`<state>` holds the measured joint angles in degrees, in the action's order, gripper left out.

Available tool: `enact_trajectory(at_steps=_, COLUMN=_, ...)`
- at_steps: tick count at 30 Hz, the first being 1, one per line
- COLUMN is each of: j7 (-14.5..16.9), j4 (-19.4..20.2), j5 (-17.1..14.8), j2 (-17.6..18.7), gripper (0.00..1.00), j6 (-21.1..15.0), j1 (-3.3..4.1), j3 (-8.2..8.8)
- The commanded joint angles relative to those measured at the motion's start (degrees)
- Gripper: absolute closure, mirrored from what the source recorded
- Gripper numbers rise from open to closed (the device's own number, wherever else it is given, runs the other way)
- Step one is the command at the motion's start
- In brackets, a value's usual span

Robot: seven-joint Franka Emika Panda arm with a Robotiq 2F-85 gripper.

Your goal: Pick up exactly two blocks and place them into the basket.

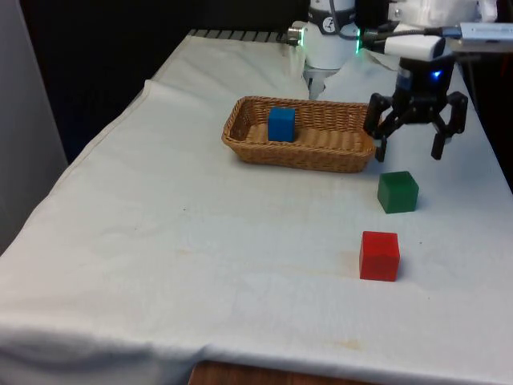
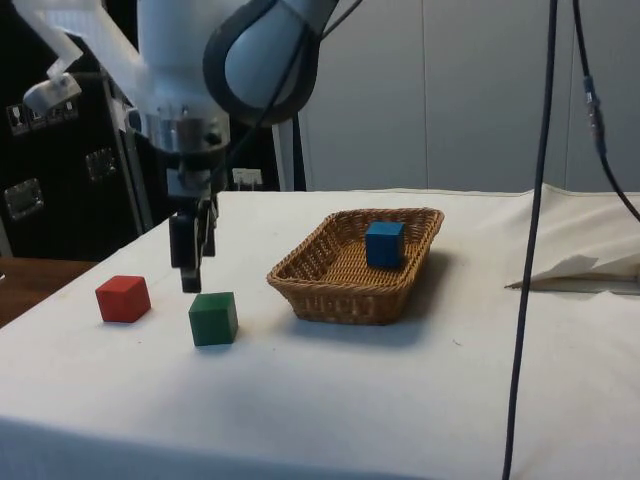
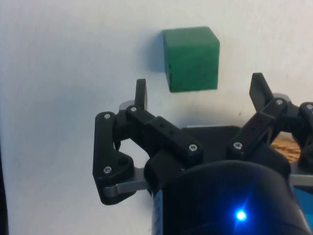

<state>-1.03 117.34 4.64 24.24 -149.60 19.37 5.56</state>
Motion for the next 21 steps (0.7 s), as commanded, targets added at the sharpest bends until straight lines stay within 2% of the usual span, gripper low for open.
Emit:
enact_trajectory(at_steps=1, j7=0.0, j4=-0.3, j5=0.0, j2=0.5, gripper=0.00, j6=-0.3, j1=0.00, j3=-0.06)
enact_trajectory(at_steps=2, j7=1.1, j4=-0.6, j5=-1.3, j2=1.4, gripper=0.00, j6=-1.1, j1=-0.69, j3=-0.97)
enact_trajectory(at_steps=3, j7=1.5, j4=-0.9, j5=-1.5, j2=2.2, gripper=0.00, j6=-1.8, j1=-0.92, j3=-1.09)
enact_trajectory(at_steps=10, j7=4.0, j4=-0.9, j5=-4.2, j2=5.0, gripper=0.00, j6=-4.2, j1=-1.43, j3=-0.80)
enact_trajectory(at_steps=11, j7=3.3, j4=-1.0, j5=-3.5, j2=4.8, gripper=0.00, j6=-3.6, j1=-0.63, j3=0.11)
enact_trajectory(at_steps=12, j7=4.3, j4=-0.9, j5=-4.6, j2=5.4, gripper=0.00, j6=-4.5, j1=-1.43, j3=-0.74)
enact_trajectory(at_steps=19, j7=5.5, j4=-1.1, j5=-5.6, j2=8.0, gripper=0.00, j6=-6.4, j1=-1.95, j3=-0.69)
enact_trajectory(at_steps=20, j7=4.7, j4=-1.0, j5=-4.8, j2=7.8, gripper=0.00, j6=-6.0, j1=-1.26, j3=0.17)
enact_trajectory(at_steps=21, j7=5.6, j4=-1.1, j5=-5.6, j2=8.2, gripper=0.00, j6=-6.6, j1=-2.01, j3=-0.69)
